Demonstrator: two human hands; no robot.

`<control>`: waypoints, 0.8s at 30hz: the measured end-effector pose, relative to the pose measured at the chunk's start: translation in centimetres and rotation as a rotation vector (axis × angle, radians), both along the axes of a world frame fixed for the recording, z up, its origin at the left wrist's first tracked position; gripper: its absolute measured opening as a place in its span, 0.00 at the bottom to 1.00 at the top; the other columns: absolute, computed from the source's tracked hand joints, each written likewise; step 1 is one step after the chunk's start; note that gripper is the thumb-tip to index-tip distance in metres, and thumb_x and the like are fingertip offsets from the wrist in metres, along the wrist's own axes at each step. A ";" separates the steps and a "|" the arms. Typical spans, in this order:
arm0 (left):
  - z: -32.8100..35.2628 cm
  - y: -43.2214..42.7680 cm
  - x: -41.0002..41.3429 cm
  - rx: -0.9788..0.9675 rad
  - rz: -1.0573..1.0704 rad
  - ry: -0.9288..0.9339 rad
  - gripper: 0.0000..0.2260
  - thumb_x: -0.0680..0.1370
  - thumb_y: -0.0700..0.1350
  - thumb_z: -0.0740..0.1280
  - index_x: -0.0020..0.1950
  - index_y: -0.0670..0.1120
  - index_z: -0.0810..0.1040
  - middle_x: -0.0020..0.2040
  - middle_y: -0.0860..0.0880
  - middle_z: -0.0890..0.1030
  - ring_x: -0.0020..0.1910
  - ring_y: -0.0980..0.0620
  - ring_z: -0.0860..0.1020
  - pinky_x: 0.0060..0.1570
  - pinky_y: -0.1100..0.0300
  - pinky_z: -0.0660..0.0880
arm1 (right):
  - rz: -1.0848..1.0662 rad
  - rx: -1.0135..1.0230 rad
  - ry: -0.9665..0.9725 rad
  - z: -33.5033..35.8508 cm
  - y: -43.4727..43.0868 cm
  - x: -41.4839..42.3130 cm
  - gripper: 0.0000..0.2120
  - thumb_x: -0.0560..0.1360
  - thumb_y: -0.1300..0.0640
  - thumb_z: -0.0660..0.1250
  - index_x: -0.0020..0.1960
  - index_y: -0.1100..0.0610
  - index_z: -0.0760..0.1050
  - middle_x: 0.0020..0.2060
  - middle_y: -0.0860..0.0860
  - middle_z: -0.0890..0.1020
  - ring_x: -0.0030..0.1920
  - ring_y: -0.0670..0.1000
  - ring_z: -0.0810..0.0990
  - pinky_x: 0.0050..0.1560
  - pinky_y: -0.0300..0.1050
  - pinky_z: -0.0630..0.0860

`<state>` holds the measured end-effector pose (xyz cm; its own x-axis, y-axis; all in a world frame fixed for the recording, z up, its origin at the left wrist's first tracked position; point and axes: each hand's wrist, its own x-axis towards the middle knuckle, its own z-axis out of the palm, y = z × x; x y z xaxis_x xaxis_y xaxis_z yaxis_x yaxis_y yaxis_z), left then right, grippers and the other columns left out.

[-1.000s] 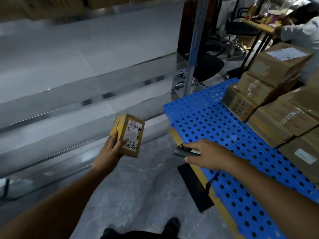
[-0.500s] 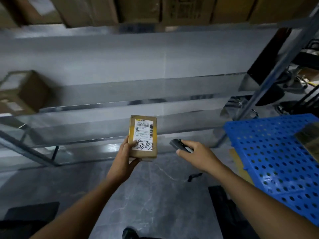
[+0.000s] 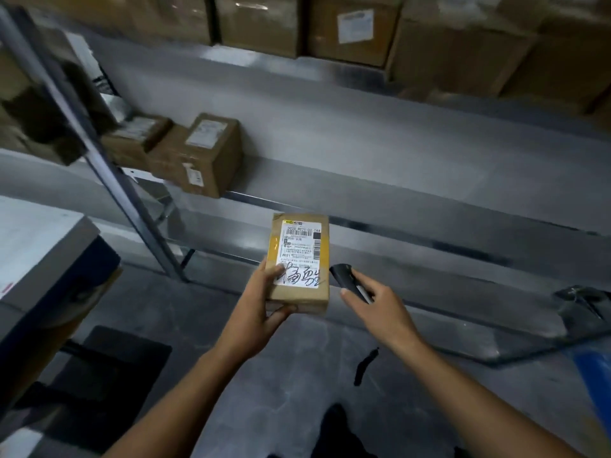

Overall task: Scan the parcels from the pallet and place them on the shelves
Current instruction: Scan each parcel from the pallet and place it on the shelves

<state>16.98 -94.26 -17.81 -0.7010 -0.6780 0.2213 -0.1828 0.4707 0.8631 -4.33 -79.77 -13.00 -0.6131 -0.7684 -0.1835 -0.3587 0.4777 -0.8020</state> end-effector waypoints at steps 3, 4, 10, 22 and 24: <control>0.0 -4.3 0.0 0.023 0.027 -0.009 0.34 0.76 0.46 0.76 0.73 0.67 0.61 0.78 0.57 0.63 0.72 0.64 0.69 0.64 0.71 0.72 | 0.042 0.013 0.020 -0.6 -4.7 -0.3 0.29 0.75 0.39 0.70 0.74 0.42 0.70 0.67 0.42 0.77 0.67 0.46 0.75 0.63 0.45 0.74; -0.1 -5.8 -0.2 0.020 0.027 -0.015 0.35 0.76 0.45 0.76 0.73 0.66 0.61 0.79 0.56 0.61 0.73 0.63 0.68 0.65 0.71 0.70 | 0.051 0.009 0.027 -0.8 -6.3 -0.5 0.29 0.75 0.40 0.70 0.74 0.42 0.70 0.66 0.42 0.78 0.66 0.47 0.76 0.61 0.44 0.74; -0.6 -16.4 -3.1 -0.032 0.025 -0.109 0.34 0.76 0.45 0.75 0.76 0.59 0.60 0.80 0.53 0.57 0.75 0.58 0.63 0.68 0.72 0.64 | 0.069 0.017 0.048 -2.5 -16.8 -3.8 0.31 0.73 0.36 0.68 0.74 0.42 0.69 0.66 0.43 0.77 0.63 0.45 0.75 0.57 0.41 0.71; -5.3 -29.0 -8.3 -0.458 0.374 -0.344 0.32 0.78 0.41 0.73 0.80 0.43 0.65 0.80 0.37 0.58 0.79 0.34 0.59 0.78 0.40 0.57 | 0.027 0.043 -0.009 -4.9 -32.6 -7.6 0.25 0.75 0.44 0.71 0.71 0.42 0.74 0.54 0.39 0.78 0.43 0.33 0.78 0.37 0.23 0.70; -6.1 -28.4 -8.8 -0.581 0.296 -0.380 0.35 0.77 0.44 0.73 0.81 0.44 0.62 0.82 0.39 0.58 0.81 0.36 0.55 0.81 0.44 0.45 | 0.027 0.072 0.026 -4.5 -34.0 -8.3 0.25 0.76 0.44 0.70 0.72 0.42 0.73 0.56 0.40 0.78 0.50 0.39 0.77 0.43 0.27 0.70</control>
